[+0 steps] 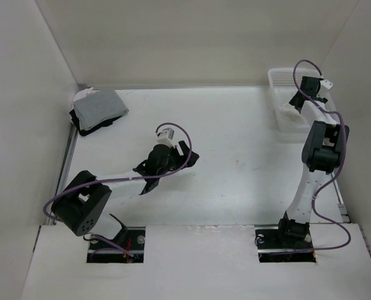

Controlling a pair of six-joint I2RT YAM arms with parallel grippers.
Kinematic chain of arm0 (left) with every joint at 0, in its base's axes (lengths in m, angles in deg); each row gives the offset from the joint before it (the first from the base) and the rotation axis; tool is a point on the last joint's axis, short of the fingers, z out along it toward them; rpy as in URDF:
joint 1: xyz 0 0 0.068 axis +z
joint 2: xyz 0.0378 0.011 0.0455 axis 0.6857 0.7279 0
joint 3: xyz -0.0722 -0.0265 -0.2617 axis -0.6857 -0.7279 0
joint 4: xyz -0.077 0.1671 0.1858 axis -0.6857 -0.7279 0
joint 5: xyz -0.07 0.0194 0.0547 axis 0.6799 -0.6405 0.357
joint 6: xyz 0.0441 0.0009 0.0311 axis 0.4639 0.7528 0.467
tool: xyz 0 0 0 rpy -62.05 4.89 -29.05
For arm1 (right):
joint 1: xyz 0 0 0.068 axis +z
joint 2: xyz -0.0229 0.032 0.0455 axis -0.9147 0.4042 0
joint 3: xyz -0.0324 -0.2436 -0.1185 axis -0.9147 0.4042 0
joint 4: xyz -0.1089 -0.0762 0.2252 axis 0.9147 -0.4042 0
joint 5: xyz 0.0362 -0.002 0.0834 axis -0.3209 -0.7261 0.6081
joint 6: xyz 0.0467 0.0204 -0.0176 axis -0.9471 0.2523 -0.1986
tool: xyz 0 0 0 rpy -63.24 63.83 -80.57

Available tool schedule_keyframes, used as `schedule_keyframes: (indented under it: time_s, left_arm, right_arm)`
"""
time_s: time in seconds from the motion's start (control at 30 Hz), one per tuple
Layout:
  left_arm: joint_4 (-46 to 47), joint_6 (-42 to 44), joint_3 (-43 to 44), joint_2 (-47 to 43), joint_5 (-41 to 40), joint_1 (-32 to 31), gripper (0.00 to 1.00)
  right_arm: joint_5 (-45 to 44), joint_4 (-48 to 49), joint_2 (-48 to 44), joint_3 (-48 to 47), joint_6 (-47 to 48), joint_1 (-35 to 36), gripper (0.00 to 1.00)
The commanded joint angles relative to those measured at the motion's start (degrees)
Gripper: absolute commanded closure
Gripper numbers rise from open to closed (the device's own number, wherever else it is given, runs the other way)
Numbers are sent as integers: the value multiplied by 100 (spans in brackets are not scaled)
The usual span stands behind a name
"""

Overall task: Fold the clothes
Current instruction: Grab the tank top from the pile

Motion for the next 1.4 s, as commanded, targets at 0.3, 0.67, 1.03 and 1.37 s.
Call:
schedule_keyframes:
  time_s: [0.3, 0.67, 1.03, 1.37]
  left_arm:
    - [459, -198, -341, -471, 538, 830, 30]
    - [652, -216, -253, -85, 600, 822, 30]
    - [934, -242, -244, 4, 662, 769, 31]
    - [180, -426, -639, -1462, 337, 1628, 32]
  right_arm:
    - [308, -1553, 1342, -1600, 1281, -330, 30]
    - [625, 237, 10, -425, 598, -357, 98]
    - [967, 1831, -3306, 720, 254, 987, 97]
    - [1021, 1734, -4651, 1182, 290, 3596, 90]
